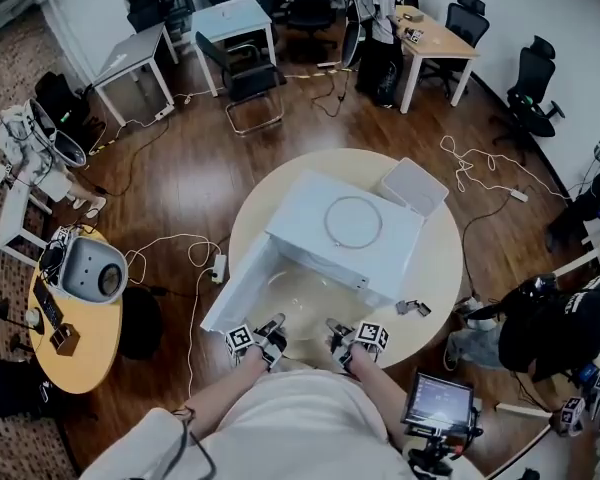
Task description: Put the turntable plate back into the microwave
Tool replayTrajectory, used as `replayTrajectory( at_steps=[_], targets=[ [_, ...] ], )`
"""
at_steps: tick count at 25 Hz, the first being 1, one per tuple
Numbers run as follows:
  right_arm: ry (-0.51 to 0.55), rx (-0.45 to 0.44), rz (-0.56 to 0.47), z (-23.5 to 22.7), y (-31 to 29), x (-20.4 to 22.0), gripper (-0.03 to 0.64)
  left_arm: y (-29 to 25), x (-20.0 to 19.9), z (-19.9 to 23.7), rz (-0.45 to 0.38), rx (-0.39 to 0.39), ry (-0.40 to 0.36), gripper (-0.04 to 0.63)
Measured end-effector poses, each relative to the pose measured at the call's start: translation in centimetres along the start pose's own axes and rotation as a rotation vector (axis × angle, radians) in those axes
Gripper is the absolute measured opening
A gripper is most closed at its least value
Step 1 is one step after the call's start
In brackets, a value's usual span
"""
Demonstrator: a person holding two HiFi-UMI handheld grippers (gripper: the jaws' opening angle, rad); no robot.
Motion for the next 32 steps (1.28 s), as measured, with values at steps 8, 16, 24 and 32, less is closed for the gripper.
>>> replayTrajectory(
  at_steps=[8, 16, 24, 32],
  targets=[
    [0.077, 0.001, 0.000, 0.7, 0.7, -0.1, 0.085, -0.1, 0.7, -1.0, 0.014, 0.036, -0.014, 0.040],
    [0.154, -0.009, 0.001, 1.9, 1.1, -0.3, 0.089, 0.3, 1.1, -2.0, 0.023, 0.069, -0.020, 0.040],
    [0.223, -0.040, 0.005, 3.7, 2.0, 0.1, 0.089, 1.2, 1.9, -3.3, 0.022, 0.110, -0.011, 0.040],
    [0.329, -0.054, 0.018, 5.9, 2.3, 1.2, 0.089, 3.2, 2.0, -3.8, 0.009, 0.130, -0.007, 0.040]
  ],
)
Point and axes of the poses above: the fingertips, and each gripper's own axes: y backward along the fingers, z to its left, x out of its underside, the point moved 2 cm from there along y, backward along the fingers, and after that the axes turned 9 degrees about y, right-handed, at the moved point
